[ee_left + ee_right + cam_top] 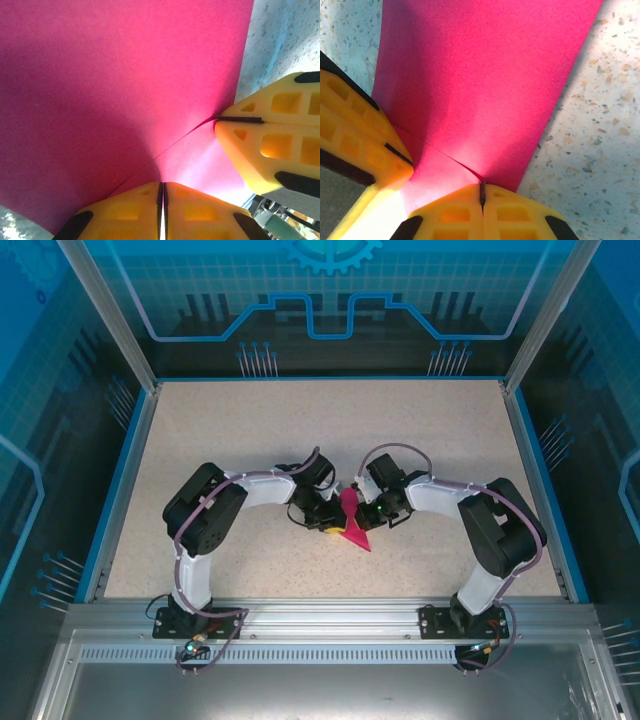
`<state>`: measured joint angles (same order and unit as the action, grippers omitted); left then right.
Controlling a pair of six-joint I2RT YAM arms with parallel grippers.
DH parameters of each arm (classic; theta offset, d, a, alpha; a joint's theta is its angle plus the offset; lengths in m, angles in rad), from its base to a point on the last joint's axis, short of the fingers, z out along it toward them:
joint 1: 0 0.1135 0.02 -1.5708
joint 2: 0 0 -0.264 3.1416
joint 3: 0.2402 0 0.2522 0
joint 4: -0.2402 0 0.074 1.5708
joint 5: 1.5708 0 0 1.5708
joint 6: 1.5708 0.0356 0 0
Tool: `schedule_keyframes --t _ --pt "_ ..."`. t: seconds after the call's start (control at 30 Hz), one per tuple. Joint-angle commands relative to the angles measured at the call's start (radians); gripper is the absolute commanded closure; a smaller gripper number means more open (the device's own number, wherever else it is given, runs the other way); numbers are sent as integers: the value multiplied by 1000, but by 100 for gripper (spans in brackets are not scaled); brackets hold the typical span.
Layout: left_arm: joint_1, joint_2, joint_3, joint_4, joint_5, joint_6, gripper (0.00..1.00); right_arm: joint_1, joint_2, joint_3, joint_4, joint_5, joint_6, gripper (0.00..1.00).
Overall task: Fold a paper plane with a square sheet of paper (fold left side to right side)
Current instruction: Third fold the triangle at the center of the table.
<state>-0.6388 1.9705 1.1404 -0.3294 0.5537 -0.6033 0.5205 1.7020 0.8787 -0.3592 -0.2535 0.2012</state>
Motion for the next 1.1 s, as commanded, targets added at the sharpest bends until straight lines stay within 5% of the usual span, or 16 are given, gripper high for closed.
schedule_keyframes --t 0.0,0.07,0.37,0.73,1.07 --pt "-4 26 -25 -18 -44 -1 88 -7 34 -6 -51 7 -12 100" --pt "-4 36 -29 -26 -54 2 88 -7 26 38 -55 0 -6 100" --pt "-5 48 -48 -31 -71 -1 90 -40 -96 101 -132 -27 19 63" --pt "-5 43 -35 -45 -77 6 90 -35 -146 -42 -179 -343 68 76" --pt "-5 50 -30 -50 -79 8 90 -28 -35 -46 -172 -313 73 76"
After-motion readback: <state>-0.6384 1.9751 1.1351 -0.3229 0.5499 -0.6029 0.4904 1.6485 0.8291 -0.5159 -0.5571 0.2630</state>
